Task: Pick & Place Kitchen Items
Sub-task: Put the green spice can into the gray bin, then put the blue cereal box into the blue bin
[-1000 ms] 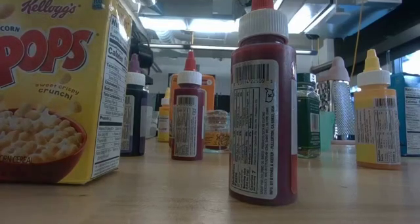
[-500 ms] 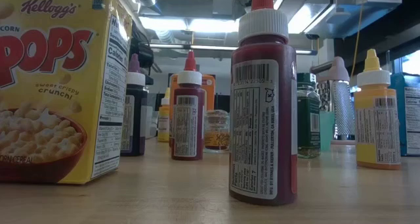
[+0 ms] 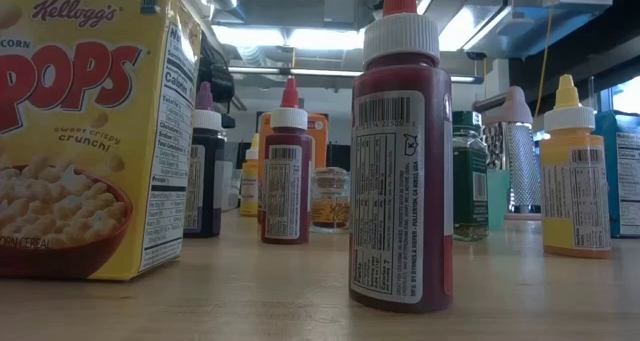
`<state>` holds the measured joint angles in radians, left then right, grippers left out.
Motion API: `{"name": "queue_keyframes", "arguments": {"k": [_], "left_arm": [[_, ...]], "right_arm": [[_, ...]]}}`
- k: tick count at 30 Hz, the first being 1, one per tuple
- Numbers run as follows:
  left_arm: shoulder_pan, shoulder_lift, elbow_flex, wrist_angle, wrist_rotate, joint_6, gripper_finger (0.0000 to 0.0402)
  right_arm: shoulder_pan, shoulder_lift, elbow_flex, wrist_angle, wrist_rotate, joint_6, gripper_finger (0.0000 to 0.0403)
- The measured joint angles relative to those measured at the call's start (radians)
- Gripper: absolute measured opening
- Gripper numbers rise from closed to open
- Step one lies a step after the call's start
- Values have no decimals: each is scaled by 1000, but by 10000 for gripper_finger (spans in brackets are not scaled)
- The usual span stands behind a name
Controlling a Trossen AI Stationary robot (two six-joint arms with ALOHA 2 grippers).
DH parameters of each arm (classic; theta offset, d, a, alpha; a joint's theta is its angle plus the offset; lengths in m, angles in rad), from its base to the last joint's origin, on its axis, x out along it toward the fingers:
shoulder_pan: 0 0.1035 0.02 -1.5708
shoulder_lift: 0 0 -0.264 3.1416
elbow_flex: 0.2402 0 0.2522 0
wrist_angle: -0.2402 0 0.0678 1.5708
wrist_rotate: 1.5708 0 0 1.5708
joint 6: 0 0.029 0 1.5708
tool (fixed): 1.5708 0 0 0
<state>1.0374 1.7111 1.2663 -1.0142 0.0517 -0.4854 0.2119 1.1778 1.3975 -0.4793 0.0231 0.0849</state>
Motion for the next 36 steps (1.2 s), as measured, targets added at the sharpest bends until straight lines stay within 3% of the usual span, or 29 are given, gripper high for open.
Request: {"name": "queue_keyframes", "arguments": {"k": [16, 24, 36], "left_arm": [[0, 0, 0, -31, 47, 7, 164], [0, 0, 4, -38, 91, 33, 193], [0, -15, 168, -199, 16, 59, 215]], "right_arm": [[0, 0, 0, 11, 2, 0, 245], [0, 0, 0, 10, 2, 1, 246], [0, 0, 0, 12, 0, 15, 246]]}}
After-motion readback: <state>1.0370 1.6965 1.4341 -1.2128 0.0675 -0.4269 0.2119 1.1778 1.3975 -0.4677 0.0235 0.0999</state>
